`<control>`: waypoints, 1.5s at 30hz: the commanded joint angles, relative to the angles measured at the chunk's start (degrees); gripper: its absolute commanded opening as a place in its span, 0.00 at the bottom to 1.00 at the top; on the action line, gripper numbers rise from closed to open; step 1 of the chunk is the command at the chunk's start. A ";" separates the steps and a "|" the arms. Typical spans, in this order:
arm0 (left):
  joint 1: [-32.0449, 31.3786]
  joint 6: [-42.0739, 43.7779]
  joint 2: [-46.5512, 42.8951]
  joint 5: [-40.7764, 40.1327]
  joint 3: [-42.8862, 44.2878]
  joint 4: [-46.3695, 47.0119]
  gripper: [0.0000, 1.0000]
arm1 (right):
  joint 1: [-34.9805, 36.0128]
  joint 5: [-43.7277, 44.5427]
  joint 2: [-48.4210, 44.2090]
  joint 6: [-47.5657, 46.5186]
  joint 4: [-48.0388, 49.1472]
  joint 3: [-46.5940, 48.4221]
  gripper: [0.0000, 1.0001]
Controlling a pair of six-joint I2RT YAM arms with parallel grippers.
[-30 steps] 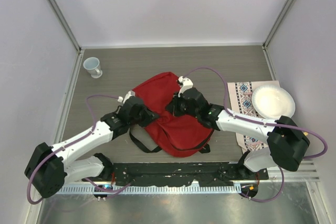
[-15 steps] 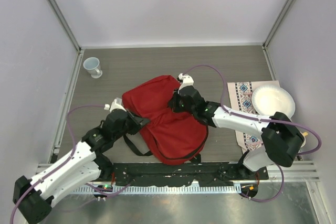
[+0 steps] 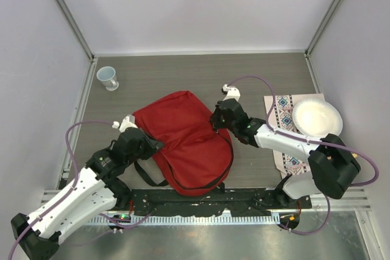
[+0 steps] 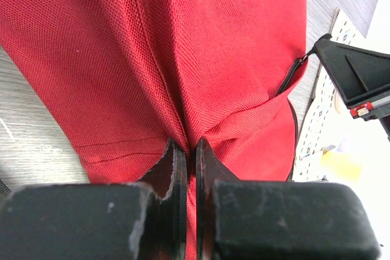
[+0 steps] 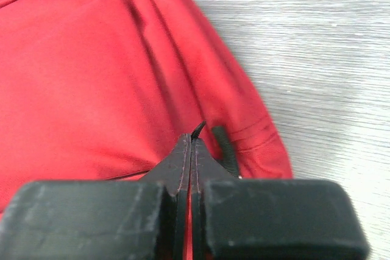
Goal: Pack the student bag
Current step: Zip the student bag at the center of the board, then reset both arms
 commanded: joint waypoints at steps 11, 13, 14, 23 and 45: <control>4.73 10.89 7.47 1.86 4.46 6.56 0.00 | -6.37 6.27 -10.78 1.19 0.26 -4.12 0.01; 9.80 14.06 11.51 5.55 7.34 10.93 0.00 | -6.37 6.62 -12.80 1.54 0.35 -4.47 0.01; 12.02 15.38 16.32 10.36 8.50 12.44 0.00 | -6.37 6.97 -13.42 1.54 0.35 -4.47 0.01; 23.55 22.43 39.73 25.96 27.75 20.02 0.00 | -8.03 6.98 -9.31 -0.21 0.43 -0.96 0.01; 23.55 26.47 33.00 11.91 25.82 7.63 0.99 | -13.57 2.31 -10.96 -7.60 -6.24 4.85 0.73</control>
